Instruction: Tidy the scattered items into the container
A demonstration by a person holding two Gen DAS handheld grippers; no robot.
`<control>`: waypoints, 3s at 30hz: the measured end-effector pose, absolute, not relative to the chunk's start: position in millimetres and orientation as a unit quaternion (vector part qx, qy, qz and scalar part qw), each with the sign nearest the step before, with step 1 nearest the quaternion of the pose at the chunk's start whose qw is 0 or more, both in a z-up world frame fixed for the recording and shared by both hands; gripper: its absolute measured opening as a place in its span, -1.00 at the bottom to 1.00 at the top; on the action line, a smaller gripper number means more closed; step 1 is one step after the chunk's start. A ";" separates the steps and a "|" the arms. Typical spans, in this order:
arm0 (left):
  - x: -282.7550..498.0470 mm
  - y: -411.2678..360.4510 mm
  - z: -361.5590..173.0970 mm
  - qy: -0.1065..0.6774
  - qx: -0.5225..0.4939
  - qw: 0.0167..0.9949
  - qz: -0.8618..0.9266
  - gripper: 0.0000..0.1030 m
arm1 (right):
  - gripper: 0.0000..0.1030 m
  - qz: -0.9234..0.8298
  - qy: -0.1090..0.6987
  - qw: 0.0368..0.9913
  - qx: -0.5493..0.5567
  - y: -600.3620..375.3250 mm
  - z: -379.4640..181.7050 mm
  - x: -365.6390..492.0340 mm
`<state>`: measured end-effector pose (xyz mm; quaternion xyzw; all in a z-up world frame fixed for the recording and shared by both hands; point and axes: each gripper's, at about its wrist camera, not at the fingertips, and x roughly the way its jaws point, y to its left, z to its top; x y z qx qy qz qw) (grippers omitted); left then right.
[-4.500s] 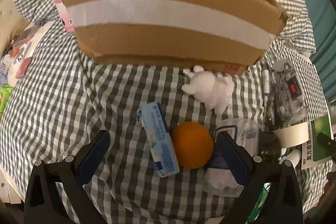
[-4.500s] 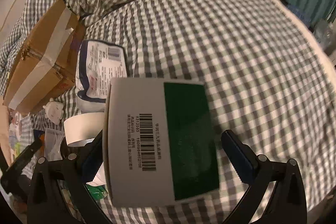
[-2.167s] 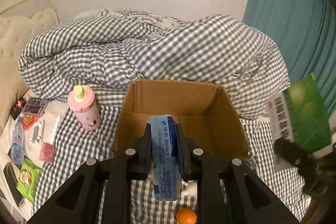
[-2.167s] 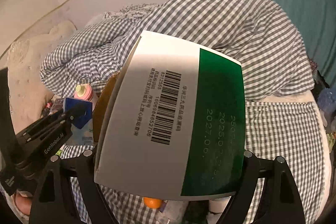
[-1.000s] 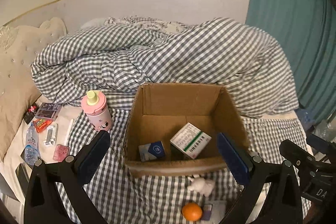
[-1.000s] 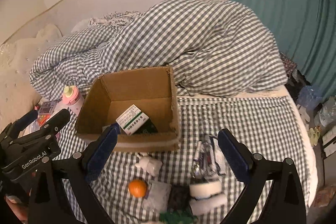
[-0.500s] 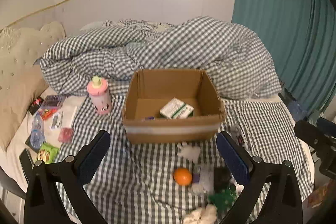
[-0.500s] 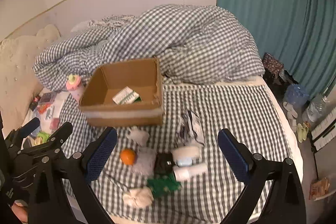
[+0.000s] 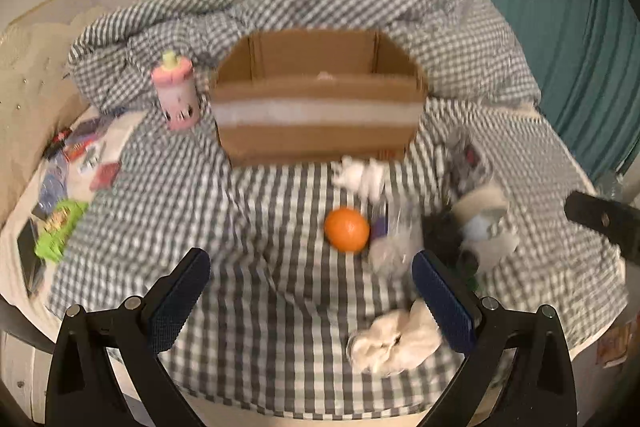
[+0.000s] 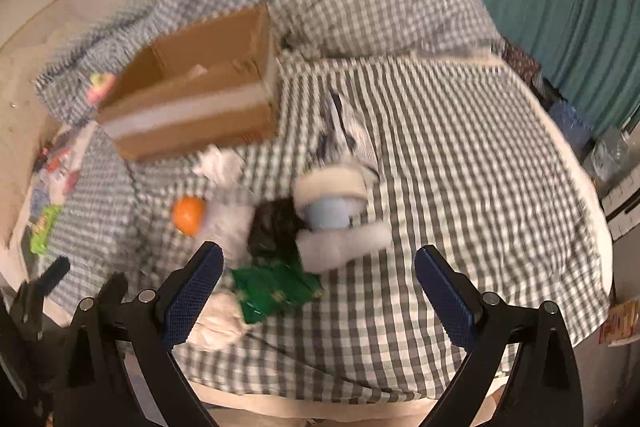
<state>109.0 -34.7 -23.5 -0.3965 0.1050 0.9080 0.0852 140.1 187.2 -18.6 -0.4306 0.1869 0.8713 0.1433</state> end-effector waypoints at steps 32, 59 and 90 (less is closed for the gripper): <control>98.6 21.6 -148.7 0.132 -0.493 0.174 0.842 0.99 | 0.88 0.818 0.199 0.092 -0.531 214.8 -140.6 67.6; 107.7 31.1 -147.3 0.151 -0.489 0.203 0.835 -0.40 | 0.13 0.775 0.412 0.100 -0.469 235.0 -148.8 75.2; 69.9 -16.5 -59.7 0.087 -0.461 0.128 0.874 -0.72 | 0.12 0.849 0.272 0.120 -0.437 166.4 -29.3 102.1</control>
